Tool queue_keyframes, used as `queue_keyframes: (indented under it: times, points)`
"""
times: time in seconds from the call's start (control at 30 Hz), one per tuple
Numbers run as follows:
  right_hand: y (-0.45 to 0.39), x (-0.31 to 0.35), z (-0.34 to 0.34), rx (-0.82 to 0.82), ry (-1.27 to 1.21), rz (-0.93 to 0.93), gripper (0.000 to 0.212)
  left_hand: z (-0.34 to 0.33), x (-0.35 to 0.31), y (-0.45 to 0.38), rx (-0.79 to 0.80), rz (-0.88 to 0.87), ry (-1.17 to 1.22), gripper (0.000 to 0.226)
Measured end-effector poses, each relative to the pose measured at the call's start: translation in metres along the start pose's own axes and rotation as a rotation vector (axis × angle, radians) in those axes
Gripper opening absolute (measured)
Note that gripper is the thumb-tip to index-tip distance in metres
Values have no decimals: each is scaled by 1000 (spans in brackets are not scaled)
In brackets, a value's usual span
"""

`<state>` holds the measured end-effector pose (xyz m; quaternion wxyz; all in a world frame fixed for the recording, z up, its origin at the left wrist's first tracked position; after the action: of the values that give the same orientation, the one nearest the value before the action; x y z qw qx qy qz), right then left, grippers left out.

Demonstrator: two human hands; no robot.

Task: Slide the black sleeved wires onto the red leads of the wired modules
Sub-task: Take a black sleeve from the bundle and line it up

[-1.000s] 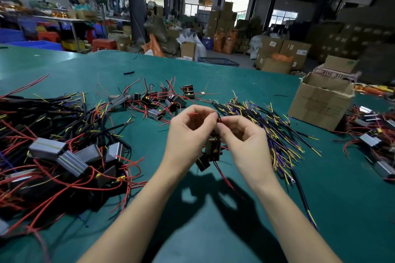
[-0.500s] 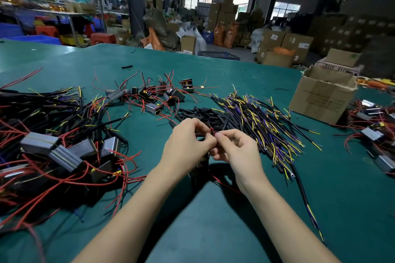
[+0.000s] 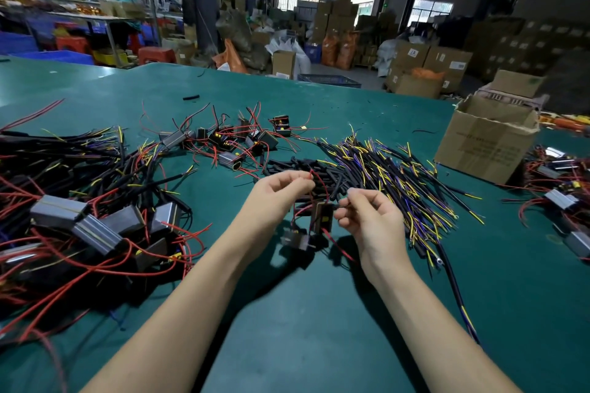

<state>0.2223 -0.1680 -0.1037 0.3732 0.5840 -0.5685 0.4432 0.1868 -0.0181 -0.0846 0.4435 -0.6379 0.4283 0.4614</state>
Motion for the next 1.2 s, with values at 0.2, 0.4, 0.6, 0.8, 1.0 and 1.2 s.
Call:
queue_keyframes:
  times: [0.2,0.4,0.6,0.8,1.0,1.2]
  points:
    - [1,3,-9,193,115,-70,19,-7,-8,2,67,-65,195,13]
    - [5,6,-16,370,-70,-103,20,9,-21,8,-136,-227,-318,9]
    - [2,7,-15,389,-46,-71,18,20,-28,6,-239,-281,-271,4]
    - [-2,10,-8,309,2,-1,17,8,-39,11,-183,-436,-499,8]
    - [-7,12,1,133,-170,-47,13,17,-53,22,-415,-672,-792,2]
    - [-10,13,7,44,-294,-96,11,0,-48,22,-181,-631,-528,5]
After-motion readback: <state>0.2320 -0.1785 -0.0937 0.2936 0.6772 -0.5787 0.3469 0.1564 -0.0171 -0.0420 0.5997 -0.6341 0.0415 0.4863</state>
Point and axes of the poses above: each hand's wrist, its own y-axis away from the middle knuckle, its own z-axis out of the back of the hand, x = y × z, the point moved 6 cm from there along -y, towards the middle knuckle, and after that the axes turned 4 degrees about y, right-handed, at the moved point
